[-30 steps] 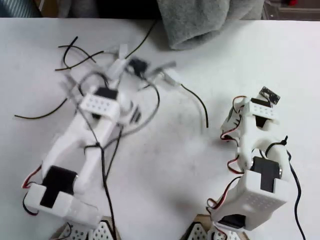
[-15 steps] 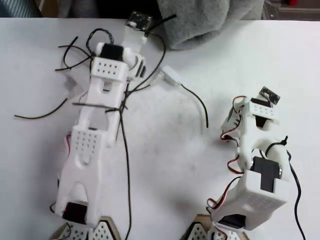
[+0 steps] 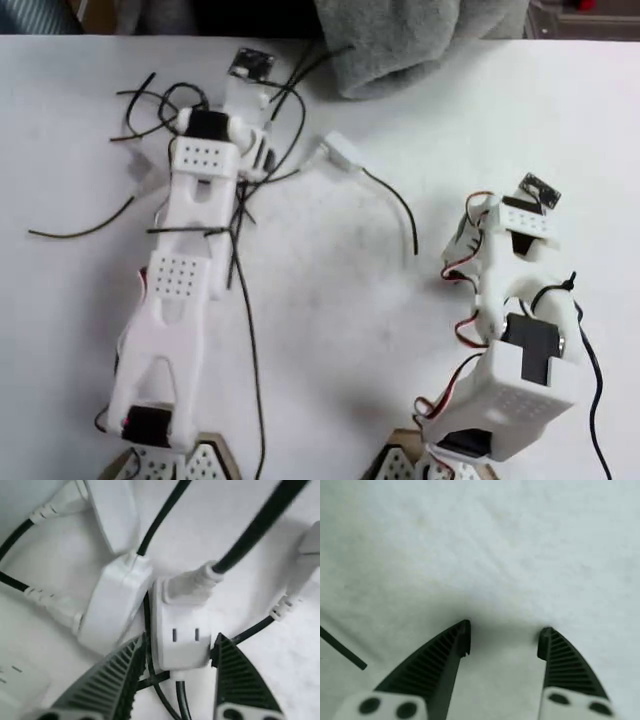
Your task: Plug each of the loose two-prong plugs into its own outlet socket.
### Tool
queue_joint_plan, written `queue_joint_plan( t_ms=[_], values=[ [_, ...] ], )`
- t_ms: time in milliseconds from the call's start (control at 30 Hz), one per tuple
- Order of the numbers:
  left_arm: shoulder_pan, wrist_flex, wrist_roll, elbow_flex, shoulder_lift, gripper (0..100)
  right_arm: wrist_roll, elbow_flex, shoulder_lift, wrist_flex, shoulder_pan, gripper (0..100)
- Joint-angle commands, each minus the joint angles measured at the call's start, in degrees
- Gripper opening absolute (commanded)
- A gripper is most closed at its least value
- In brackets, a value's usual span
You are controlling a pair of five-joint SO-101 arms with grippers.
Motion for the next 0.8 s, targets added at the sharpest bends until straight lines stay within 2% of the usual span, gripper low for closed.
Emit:
queue_joint_plan(
  t_ms=[0,167,433,600,767],
  values=[
    [-0.57,3.25,-0.09,-2.37,-6.64,23,0.53,-1.76,0.13,-1.8,0.31,22.6],
    [-0.13,10.64,0.09,-2.37,-20.7,25,0.53,-1.85,-0.31,-1.8,0.4,22.6],
    [-1.1,11.08,0.26,-0.09,-46.9,25,0.18,-5.45,-0.48,1.19,0.31,22.6],
    [-1.27,11.08,3.25,17.14,-70.11,25,0.09,-17.05,-0.48,12.53,0.57,22.6],
    [-0.84,10.46,3.34,39.38,-97.63,25,0.09,-38.77,-0.48,28.88,0.4,22.4]
  ],
)
